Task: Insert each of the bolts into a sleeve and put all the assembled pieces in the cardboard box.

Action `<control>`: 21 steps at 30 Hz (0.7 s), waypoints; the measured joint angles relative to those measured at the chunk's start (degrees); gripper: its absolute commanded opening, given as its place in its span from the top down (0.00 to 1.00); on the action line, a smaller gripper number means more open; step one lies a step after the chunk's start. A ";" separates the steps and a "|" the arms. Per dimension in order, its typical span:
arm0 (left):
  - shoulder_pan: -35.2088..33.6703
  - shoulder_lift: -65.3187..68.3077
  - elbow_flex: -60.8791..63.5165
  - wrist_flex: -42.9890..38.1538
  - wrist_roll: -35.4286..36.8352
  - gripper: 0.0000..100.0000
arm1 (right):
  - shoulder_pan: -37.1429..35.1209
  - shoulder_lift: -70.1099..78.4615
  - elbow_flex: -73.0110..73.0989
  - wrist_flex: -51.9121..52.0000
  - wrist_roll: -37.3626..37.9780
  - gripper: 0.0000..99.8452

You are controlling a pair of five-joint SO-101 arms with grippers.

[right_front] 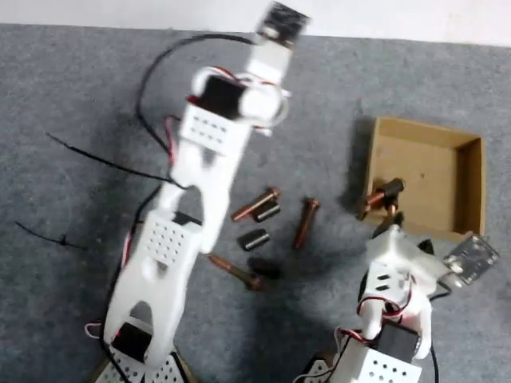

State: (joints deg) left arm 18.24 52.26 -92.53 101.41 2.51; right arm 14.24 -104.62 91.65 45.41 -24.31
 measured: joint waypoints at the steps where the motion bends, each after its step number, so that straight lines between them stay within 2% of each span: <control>1: -0.53 0.00 -0.09 0.00 0.00 0.97 | -0.70 0.00 0.18 0.00 0.62 0.76; 6: -0.53 -0.88 -0.35 0.35 -0.09 0.97 | -2.29 -0.09 2.29 -2.29 1.32 0.76; 13: -2.29 -10.11 0.70 0.35 -0.09 0.97 | -2.64 0.00 4.04 -10.11 1.32 0.76; 16: -3.78 -14.68 7.03 0.44 -0.09 0.97 | -2.64 0.00 4.04 -10.46 1.32 0.76; 21: -5.63 -26.46 24.35 0.53 -0.09 0.97 | -2.73 0.00 4.04 -10.46 1.49 0.76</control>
State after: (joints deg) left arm 12.62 25.80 -68.18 101.93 2.42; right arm 11.52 -104.62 95.69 34.95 -22.81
